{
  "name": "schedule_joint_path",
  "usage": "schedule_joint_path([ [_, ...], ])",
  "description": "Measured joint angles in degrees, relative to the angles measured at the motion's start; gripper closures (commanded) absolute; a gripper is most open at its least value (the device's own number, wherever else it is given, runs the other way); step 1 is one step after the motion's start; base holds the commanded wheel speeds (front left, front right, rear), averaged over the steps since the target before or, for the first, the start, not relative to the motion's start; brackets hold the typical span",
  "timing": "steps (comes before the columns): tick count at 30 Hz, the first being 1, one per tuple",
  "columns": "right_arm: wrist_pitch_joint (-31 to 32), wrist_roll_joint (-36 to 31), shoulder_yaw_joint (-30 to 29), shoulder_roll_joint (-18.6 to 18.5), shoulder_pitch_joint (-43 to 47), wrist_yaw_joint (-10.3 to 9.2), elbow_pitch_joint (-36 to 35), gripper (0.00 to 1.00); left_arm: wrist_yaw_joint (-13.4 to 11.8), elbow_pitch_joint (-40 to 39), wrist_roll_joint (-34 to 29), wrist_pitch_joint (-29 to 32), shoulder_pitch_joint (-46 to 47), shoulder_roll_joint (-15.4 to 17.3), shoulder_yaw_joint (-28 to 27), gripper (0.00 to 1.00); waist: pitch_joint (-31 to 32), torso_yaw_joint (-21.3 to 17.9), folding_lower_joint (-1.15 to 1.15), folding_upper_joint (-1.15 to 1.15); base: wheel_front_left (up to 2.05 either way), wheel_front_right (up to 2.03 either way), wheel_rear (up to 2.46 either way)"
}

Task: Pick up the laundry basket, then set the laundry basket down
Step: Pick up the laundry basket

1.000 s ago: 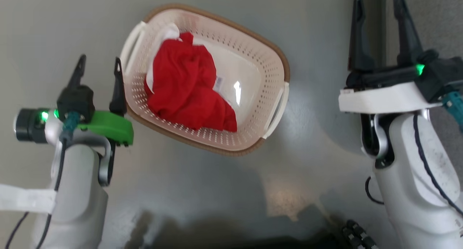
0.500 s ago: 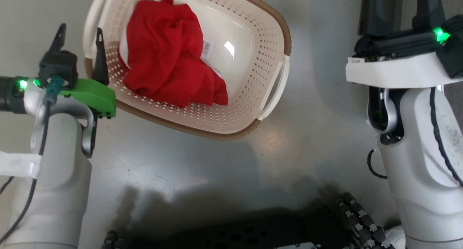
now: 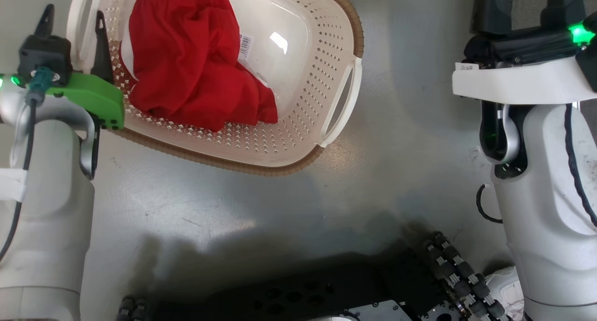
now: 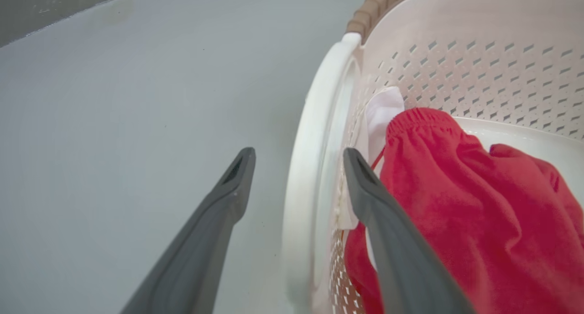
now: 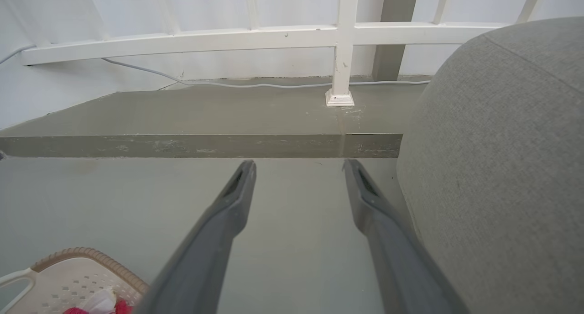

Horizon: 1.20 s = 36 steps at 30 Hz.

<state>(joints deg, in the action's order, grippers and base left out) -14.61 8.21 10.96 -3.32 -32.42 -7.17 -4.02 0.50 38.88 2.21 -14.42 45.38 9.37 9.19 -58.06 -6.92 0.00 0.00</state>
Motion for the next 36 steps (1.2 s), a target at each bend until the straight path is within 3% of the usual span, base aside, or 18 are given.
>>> schedule_joint_path([
  [3, 0.0, 0.0, -0.7, 0.0, 0.0, 0.00, 0.0, 0.00, 0.0, 1.0, 0.0, 0.0, 1.1, 0.0, 0.0, 0.00, -0.3, -0.2, 0.00, 0.00, 0.00, 0.00, 0.00],
  [4, 0.0, 0.0, -0.9, 0.0, 0.0, 0.00, 0.0, 0.00, 0.0, 1.3, 0.0, 0.0, 1.6, 0.0, 0.0, 0.05, -0.4, -0.2, 0.00, 0.00, 0.00, 0.00, 0.00],
  [5, 0.0, 0.0, -0.9, 0.0, 0.0, 0.00, 0.0, 0.00, 0.0, 1.4, 0.0, 0.0, 1.9, 0.0, 0.0, 0.12, -0.4, -0.2, 0.00, 0.00, 0.00, 0.00, 0.00],
  [7, 0.0, 0.0, -1.0, 0.0, 0.0, 0.00, 0.0, 0.00, 0.0, 1.6, 0.0, 0.0, 2.4, 0.0, 0.1, 0.47, -0.4, -0.1, 0.00, 0.00, 0.00, 0.00, 0.00],
  [12, 0.0, 0.0, -0.9, 0.0, 0.0, 0.00, 0.1, 0.00, 0.0, 2.7, 0.0, 0.0, 3.0, -0.6, 0.2, 0.65, -0.4, 0.1, 0.00, 0.00, 0.00, 0.00, 0.00],
  [15, 0.0, 0.0, -0.9, 0.0, -0.1, 0.00, 0.1, 0.00, 0.0, 2.9, 0.0, 0.0, 3.1, -1.0, 0.3, 1.00, -0.4, 0.2, 0.00, 0.00, 0.00, 0.00, 0.00],
  [26, 0.0, -0.1, -1.7, 0.0, -0.5, 0.00, 1.1, 0.00, 0.1, 2.7, 0.2, 0.0, 3.2, -3.4, 0.5, 1.00, 0.6, 1.0, 0.00, 0.00, 0.00, 0.00, 0.00],
  [36, 0.0, -0.2, -2.0, 0.0, -0.5, 0.00, 2.4, 0.00, -0.1, 2.9, 4.0, 0.0, 2.0, -5.9, -2.0, 1.00, 2.5, 2.1, 0.00, 0.00, 0.00, 0.00, 0.00],
])
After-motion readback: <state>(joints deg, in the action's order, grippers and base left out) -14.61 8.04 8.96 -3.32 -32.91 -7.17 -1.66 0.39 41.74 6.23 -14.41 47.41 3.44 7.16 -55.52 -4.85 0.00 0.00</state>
